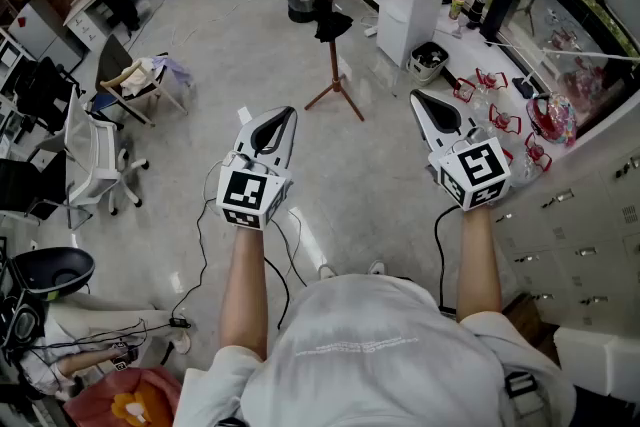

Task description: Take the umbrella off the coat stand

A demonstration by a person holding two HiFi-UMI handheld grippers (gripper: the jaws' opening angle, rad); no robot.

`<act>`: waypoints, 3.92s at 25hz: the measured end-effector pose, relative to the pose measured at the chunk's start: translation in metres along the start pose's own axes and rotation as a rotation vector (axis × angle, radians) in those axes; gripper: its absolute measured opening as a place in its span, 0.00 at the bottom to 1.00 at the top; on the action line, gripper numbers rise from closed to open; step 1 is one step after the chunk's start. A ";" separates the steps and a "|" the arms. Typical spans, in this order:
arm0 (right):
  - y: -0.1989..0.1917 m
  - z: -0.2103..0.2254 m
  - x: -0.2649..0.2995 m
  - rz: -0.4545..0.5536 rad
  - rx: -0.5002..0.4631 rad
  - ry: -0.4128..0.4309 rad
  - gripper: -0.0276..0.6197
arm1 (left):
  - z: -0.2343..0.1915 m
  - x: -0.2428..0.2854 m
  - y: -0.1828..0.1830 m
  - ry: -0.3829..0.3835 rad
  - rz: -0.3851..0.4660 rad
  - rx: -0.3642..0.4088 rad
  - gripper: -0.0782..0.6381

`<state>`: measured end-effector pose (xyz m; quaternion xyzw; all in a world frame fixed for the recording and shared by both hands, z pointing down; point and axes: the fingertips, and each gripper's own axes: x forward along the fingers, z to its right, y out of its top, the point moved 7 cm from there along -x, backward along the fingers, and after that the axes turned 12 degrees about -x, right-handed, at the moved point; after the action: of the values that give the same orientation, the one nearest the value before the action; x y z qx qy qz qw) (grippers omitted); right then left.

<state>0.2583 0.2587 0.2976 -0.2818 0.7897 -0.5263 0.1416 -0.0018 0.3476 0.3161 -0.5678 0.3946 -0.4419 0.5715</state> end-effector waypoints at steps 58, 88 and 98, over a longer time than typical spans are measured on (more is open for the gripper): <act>-0.087 0.079 0.017 -0.046 0.152 0.118 0.43 | 0.025 0.062 -0.041 0.162 -0.181 -0.122 0.37; -0.083 0.141 0.330 -0.166 0.167 -0.014 0.38 | -0.289 0.278 -0.065 -0.006 -0.177 -0.190 0.37; -0.100 0.140 0.381 -0.213 0.157 -0.043 0.41 | -0.329 0.321 -0.088 -0.063 -0.222 -0.221 0.37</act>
<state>0.0559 -0.1017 0.3594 -0.3634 0.7085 -0.5922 0.1233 -0.2243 -0.0544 0.4056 -0.6809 0.3576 -0.4382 0.4653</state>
